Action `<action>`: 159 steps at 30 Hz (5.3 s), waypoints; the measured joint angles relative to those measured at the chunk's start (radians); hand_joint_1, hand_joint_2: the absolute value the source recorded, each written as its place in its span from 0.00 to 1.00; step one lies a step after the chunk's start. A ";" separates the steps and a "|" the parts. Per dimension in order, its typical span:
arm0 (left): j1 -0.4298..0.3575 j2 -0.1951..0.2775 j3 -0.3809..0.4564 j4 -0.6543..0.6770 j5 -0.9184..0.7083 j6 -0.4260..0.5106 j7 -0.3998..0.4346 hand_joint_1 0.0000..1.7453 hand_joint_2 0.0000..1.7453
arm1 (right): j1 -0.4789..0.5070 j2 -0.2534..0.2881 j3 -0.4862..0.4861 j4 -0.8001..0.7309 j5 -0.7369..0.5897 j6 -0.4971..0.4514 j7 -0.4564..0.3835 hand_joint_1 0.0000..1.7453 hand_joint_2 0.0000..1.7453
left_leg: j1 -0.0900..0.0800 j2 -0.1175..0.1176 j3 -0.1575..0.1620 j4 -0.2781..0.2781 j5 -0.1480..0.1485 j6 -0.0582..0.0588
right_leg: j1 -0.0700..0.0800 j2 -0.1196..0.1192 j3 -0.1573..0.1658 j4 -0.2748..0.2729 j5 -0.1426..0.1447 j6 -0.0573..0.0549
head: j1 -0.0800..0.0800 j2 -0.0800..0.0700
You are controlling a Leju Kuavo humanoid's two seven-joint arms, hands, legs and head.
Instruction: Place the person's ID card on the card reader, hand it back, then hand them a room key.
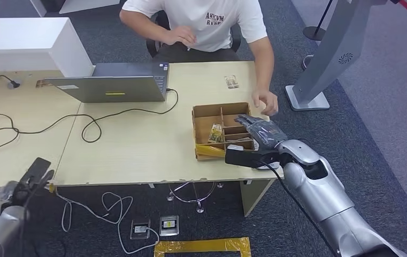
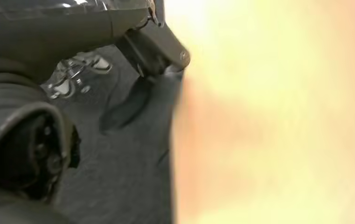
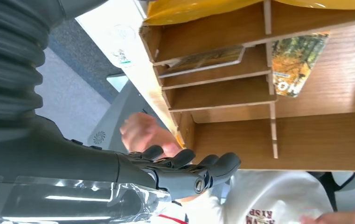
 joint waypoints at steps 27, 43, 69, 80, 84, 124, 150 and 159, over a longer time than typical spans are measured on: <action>0.443 0.001 0.361 0.006 0.106 -0.073 -0.359 0.00 1.00 | 0.169 -0.131 -0.100 -0.188 -0.068 -0.015 0.068 0.00 1.00 | -0.008 0.018 0.037 -0.004 -0.041 0.005 | -0.009 0.018 0.030 0.001 -0.034 0.004 | 0.002 0.000; 0.466 -0.053 0.371 0.016 0.075 -0.077 -0.361 0.00 1.00 | 0.159 -0.136 -0.098 -0.187 -0.070 -0.033 0.063 0.00 1.00 | -0.008 0.016 0.037 -0.004 -0.042 0.005 | -0.009 0.014 0.030 0.001 -0.036 0.003 | 0.002 0.000; 0.485 -0.178 0.351 0.033 -0.029 -0.072 -0.358 0.00 1.00 | 0.161 -0.136 -0.099 -0.187 -0.068 -0.033 0.061 0.00 1.00 | -0.009 0.016 0.037 -0.004 -0.043 0.007 | -0.009 0.014 0.030 0.000 -0.036 0.004 | 0.002 0.000; 0.484 -0.260 0.311 0.038 -0.097 -0.042 -0.347 0.00 1.00 | 0.147 -0.124 -0.093 -0.187 -0.073 -0.036 0.065 0.00 1.00 | -0.009 0.015 0.036 -0.004 -0.043 0.007 | -0.010 0.014 0.030 0.000 -0.036 0.004 | 0.002 0.000; 0.486 -0.281 0.298 0.039 -0.107 -0.016 -0.346 0.00 1.00 | 0.147 -0.114 -0.093 -0.187 -0.072 -0.049 0.067 0.00 1.00 | -0.009 0.015 0.036 -0.004 -0.043 0.007 | -0.010 0.013 0.030 0.000 -0.036 0.004 | 0.001 0.000; 0.509 -0.357 0.263 0.046 -0.086 0.029 -0.362 0.00 1.00 | 0.078 0.051 -0.012 -0.091 -0.047 -0.095 0.005 0.00 1.00 | -0.009 0.014 0.036 -0.004 -0.044 0.008 | -0.010 0.012 0.031 0.000 -0.038 0.004 | 0.002 0.000; 0.495 -0.365 0.184 0.046 -0.178 0.016 -0.349 0.00 1.00 | 0.099 0.038 0.009 0.020 -0.016 -0.189 0.022 0.09 1.00 | -0.009 0.014 0.036 -0.004 -0.044 0.008 | -0.010 0.013 0.031 0.000 -0.038 0.004 | 0.002 0.000; 0.489 -0.367 0.162 0.046 -0.195 0.007 -0.349 0.00 1.00 | 0.090 0.039 0.009 0.046 -0.009 -0.191 0.013 0.88 1.00 | -0.009 0.014 0.036 -0.004 -0.044 0.008 | -0.010 0.012 0.031 0.000 -0.038 0.004 | 0.002 0.000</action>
